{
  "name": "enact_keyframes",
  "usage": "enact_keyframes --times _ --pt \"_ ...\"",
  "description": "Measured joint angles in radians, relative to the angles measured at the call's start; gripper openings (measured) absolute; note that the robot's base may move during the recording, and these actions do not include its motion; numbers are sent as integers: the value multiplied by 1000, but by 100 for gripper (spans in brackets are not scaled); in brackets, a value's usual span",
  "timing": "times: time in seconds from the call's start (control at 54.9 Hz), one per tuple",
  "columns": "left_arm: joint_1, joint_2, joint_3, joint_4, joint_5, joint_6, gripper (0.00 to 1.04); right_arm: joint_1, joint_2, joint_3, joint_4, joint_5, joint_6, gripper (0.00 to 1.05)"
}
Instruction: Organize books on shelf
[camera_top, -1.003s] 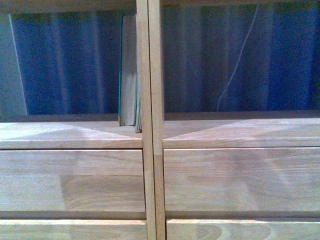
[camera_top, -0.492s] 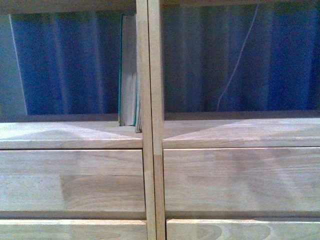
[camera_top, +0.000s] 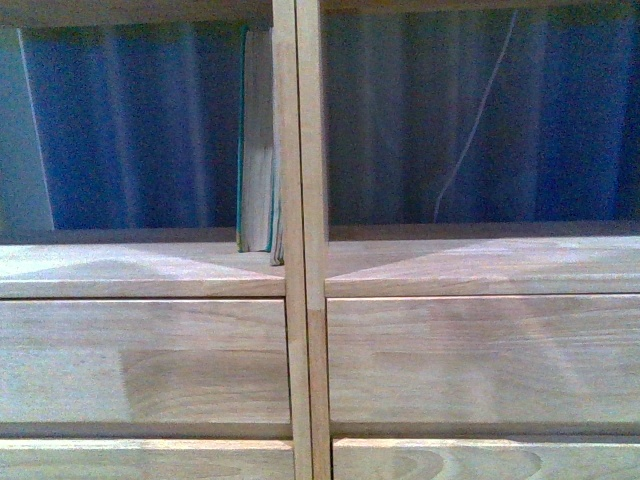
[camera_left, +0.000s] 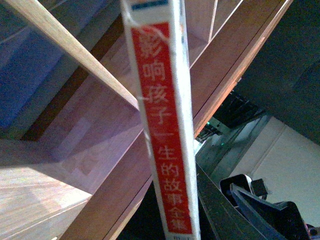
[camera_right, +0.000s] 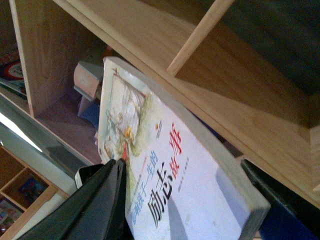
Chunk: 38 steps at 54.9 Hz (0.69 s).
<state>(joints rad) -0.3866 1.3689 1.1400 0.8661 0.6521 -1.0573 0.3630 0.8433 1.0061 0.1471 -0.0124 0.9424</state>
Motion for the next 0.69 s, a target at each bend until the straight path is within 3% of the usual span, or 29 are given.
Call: enact_keyframes --times 0.164,0.438,0.693 --pt "14 -29 -1 -45 11 35 7 -154 -4 -13 37 -93 0 98" --pt "46 -126 -17 -169 49 129 7 -442 -5 -72 106 -258 0 98" --pt "108 -230 -26 -346 41 328 7 -524 -5 -135 133 -303 0 98"
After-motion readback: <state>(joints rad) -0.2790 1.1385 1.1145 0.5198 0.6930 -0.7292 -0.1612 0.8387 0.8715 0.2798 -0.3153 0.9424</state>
